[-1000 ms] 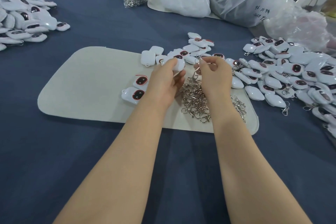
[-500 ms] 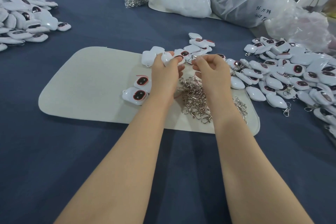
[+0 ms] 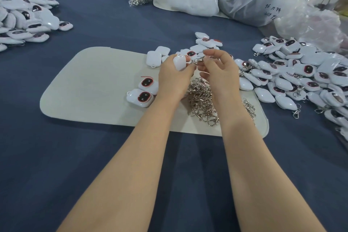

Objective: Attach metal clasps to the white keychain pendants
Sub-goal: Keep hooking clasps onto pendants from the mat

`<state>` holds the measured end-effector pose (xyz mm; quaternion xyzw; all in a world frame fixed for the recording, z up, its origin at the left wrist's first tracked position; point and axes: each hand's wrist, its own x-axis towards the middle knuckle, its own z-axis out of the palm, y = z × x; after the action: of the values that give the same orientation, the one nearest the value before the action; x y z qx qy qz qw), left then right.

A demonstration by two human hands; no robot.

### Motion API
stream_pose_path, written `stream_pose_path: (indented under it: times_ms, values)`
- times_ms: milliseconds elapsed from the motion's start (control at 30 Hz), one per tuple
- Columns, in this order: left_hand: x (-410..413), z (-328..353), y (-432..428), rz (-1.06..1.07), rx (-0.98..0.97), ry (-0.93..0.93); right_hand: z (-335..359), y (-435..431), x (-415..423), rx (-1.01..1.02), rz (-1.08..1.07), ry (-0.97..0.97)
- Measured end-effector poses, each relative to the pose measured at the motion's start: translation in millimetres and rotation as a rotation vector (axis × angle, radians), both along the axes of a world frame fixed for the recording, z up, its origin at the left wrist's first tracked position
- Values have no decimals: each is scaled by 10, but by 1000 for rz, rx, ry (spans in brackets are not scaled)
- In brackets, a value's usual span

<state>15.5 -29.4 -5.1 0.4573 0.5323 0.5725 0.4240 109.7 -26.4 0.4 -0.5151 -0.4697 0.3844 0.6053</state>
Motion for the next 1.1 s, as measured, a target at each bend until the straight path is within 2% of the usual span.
stream_pose_path:
  times_ms: [200,333,600,800,1000,1100]
  values:
    - [-14,17,9,-5,-59,-183,-38,34,-9,7,-26,-107]
    - [-18,15,5,-4,-65,-220,-45,40,-16,13,-33,-175]
    - [-29,-29,39,93,21,-33,-73,41,-39,12,-79,-318]
    - [-20,-41,38,111,126,142,-62,8,-66,98,-6,-324]
    - [-24,-30,15,128,172,217,-86,27,-70,110,-38,-439]
    - [-18,-39,13,92,186,276,-108,28,-75,150,-85,-555]
